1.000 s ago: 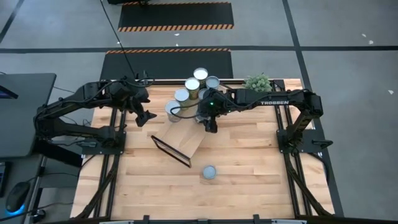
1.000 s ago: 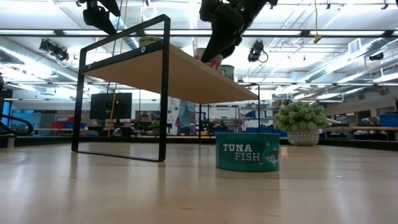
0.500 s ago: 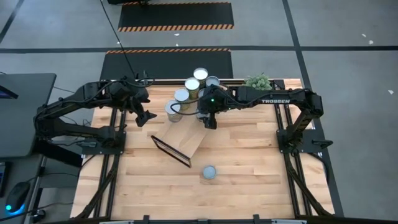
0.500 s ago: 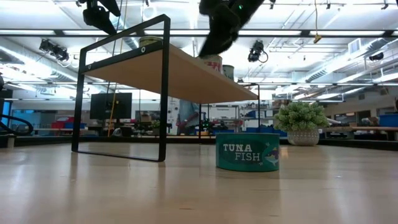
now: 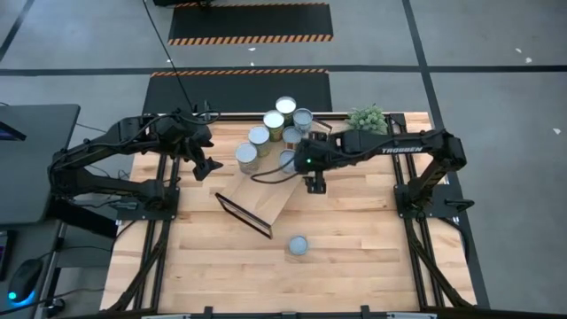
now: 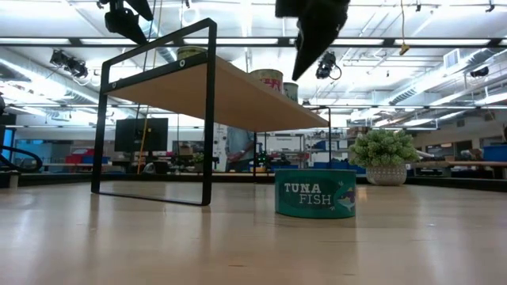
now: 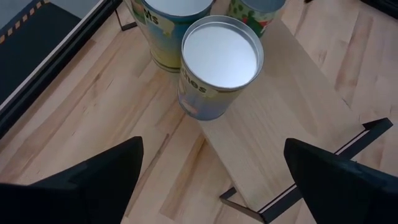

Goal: Pick and place cans onto a shelf
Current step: Put the canned green peas on the shelf, then put the green tuna can on the shelf

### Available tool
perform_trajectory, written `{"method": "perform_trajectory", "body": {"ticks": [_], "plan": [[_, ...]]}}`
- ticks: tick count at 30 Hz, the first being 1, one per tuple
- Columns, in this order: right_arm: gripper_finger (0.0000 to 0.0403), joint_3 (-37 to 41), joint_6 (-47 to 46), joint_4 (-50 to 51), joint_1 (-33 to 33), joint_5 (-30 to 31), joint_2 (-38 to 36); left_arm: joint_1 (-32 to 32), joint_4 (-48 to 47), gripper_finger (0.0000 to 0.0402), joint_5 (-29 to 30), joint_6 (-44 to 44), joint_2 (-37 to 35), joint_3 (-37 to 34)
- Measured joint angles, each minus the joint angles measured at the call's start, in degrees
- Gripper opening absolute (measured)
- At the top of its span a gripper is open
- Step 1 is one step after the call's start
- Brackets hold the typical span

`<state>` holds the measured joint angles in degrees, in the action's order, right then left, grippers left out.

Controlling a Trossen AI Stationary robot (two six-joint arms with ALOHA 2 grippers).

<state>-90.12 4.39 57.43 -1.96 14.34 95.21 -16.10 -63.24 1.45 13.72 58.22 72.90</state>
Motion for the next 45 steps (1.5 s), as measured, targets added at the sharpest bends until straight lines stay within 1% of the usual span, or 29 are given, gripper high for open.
{"method": "perform_trajectory", "body": {"ticks": [2, 5, 8, 10, 15, 17, 21, 23, 26, 29, 31, 35, 38, 40, 45], "plan": [[0.0348, 2.9, -3.4, -2.8, 0.1, 1.3, -0.1, 0.0, 0.0, 0.0396, 0.0, 0.0, 0.0, 0.0], [0.0348, 6.5, -8.8, -7.0, 0.1, 5.6, -0.1, 0.0, 0.0, 0.0396, 0.0, 0.0, 0.0, 0.0], [0.0348, 7.9, -11.5, -10.2, 0.4, 11.0, -0.1, 0.0, 0.0, 0.0396, 0.0, 0.0, 0.0, 0.0], [0.0348, 8.0, -12.3, -10.8, 0.5, 13.2, -0.1, 0.0, 0.0, 0.0396, 0.0, 0.1, 0.0, 0.0], [0.0348, 8.0, -14.7, -14.7, -0.2, 13.6, 0.0, 0.0, 0.0, 0.0396, -0.1, 0.2, 0.0, 0.0], [0.0348, 8.0, -15.9, -16.2, -0.5, 14.7, 0.2, 0.0, 0.0, 0.0396, -0.1, 0.2, 0.0, 0.0], [0.0348, 8.0, -17.1, -17.3, -1.4, 15.6, 0.3, 0.0, -0.1, 0.0396, -0.1, 0.2, 0.0, 0.0], [0.0348, 8.0, -17.1, -16.1, -1.7, 15.5, 0.2, 0.0, -0.1, 0.0396, -0.2, 0.2, 0.0, 0.0], [0.0348, 8.1, -17.1, -12.2, -1.3, 14.6, -1.1, 0.0, -0.4, 0.0396, -1.2, 0.2, 0.0, 0.0], [0.0348, 8.1, -16.1, -9.9, 0.2, 9.8, -2.9, 0.0, -1.9, 0.0396, -1.9, 0.2, 0.0, 0.0], [0.0348, 8.1, -16.1, -9.2, 2.0, 7.9, -4.2, 0.0, -2.2, 0.0396, -2.1, 0.2, 0.0, 0.0], [0.0348, 8.0, -15.0, -9.7, 6.4, 6.4, -6.9, 0.0, -2.2, 0.0396, -2.6, 0.3, 0.0, 0.0], [0.0348, 10.2, -13.7, -14.5, 9.4, 2.9, -8.0, 0.0, -1.9, 0.0396, -2.7, 0.2, 0.0, 0.0], [0.0348, 13.4, -13.4, -20.5, 11.2, 0.2, -8.6, 0.0, -0.8, 0.0396, -2.2, 0.2, 0.0, 0.0], [0.0348, 22.6, -16.7, -35.2, 14.6, -2.9, -9.0, 0.4, 5.2, 0.0395, 5.0, 3.1, -1.2, -0.1]]}}
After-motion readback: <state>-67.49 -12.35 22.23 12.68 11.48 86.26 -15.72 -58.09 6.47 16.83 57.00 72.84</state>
